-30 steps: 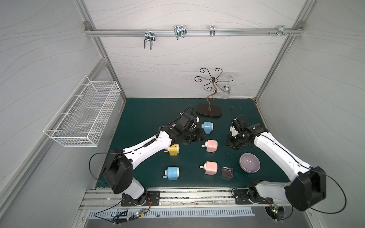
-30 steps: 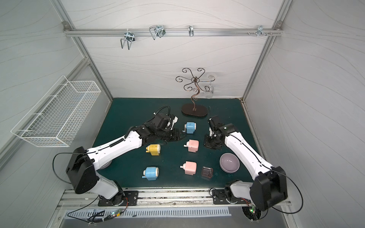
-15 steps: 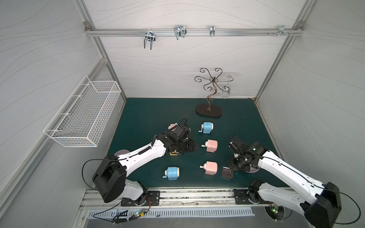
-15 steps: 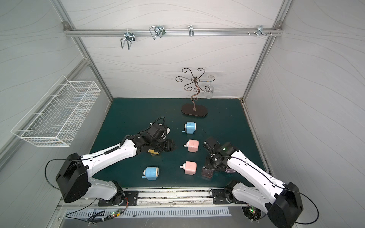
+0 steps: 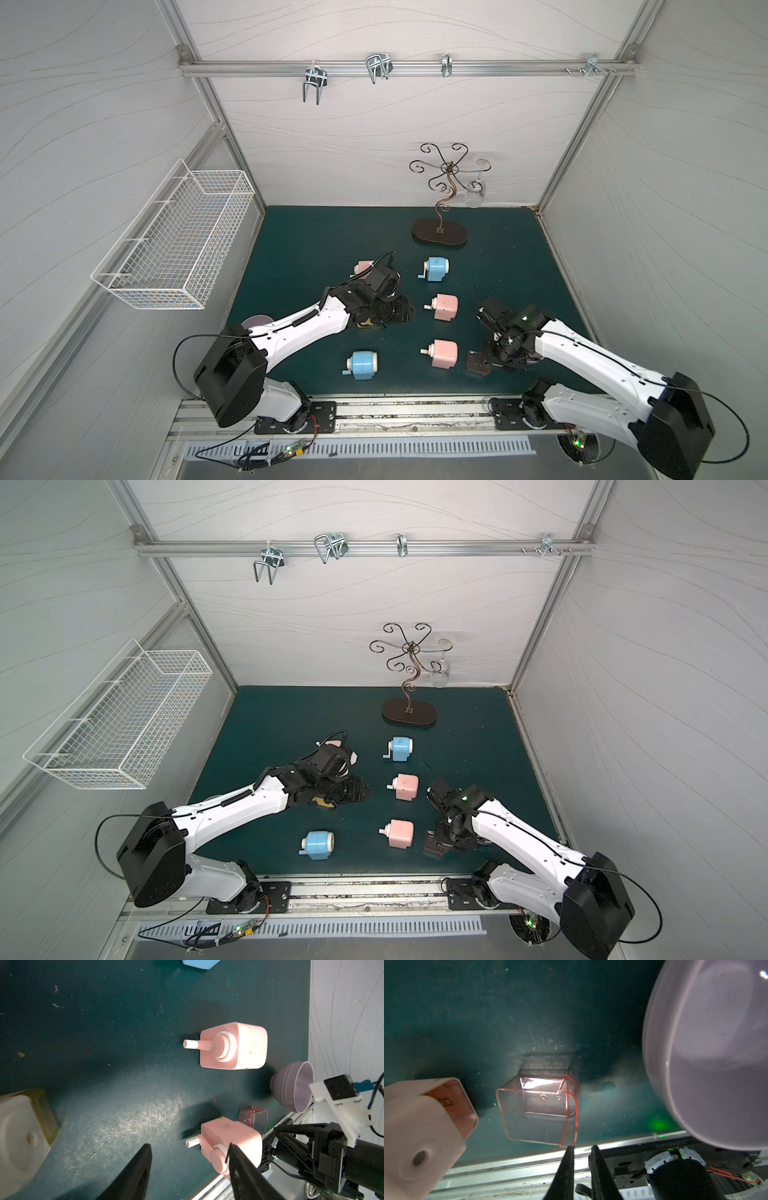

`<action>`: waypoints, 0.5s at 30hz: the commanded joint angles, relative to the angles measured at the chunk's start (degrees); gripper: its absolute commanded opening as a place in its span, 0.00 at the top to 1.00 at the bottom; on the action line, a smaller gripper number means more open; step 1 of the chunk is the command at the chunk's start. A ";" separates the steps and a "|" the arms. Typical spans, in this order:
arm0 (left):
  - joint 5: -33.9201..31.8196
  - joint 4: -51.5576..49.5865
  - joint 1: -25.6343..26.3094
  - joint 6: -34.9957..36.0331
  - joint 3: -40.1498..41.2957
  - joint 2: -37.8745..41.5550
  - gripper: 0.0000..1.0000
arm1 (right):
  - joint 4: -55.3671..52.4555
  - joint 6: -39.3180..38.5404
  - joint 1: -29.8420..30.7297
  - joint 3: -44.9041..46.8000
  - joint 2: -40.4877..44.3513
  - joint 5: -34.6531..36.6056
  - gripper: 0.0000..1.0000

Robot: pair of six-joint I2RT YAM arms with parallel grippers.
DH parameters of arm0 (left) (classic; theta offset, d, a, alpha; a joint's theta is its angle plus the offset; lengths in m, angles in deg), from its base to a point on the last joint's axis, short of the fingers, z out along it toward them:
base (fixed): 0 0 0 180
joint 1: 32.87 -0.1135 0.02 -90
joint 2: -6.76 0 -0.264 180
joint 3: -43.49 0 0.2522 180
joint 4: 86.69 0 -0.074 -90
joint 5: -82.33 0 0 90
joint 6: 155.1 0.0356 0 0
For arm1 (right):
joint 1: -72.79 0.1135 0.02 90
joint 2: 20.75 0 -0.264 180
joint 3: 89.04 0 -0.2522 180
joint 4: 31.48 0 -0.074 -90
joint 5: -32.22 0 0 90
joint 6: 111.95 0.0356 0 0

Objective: Put the tray back into the pencil sharpener
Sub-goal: Pick up the container from the center of the board.

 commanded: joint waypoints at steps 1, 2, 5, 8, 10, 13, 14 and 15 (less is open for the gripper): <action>0.40 2.66 0.26 -0.12 -0.33 -0.76 0.38 | 2.10 0.86 0.34 0.82 -1.27 -1.06 0.81; 0.41 2.63 0.22 -0.05 -0.34 -0.77 0.38 | 2.67 0.79 0.42 0.92 -1.60 -1.50 0.80; 0.45 2.67 0.26 -0.01 -0.25 -0.86 0.38 | 4.05 0.59 0.39 1.11 -2.89 -2.14 0.80; 0.44 2.76 0.26 0.15 -0.05 -0.87 0.38 | 4.82 0.46 0.33 1.19 -3.99 -2.17 0.80; 0.44 2.75 0.25 0.29 -0.07 -0.94 0.38 | 5.00 0.41 0.15 1.34 -4.70 -1.83 0.80; 0.73 2.83 0.26 0.37 -0.07 -1.12 0.38 | 5.12 0.02 -0.60 1.59 -5.32 -1.39 0.80; 0.78 2.84 0.26 0.45 -0.02 -1.21 0.38 | 5.08 -0.07 -0.94 1.72 -5.32 -1.36 0.80; 0.79 2.92 0.26 0.45 -0.07 -1.29 0.38 | 5.04 -0.22 -1.20 1.85 -5.30 -1.32 0.80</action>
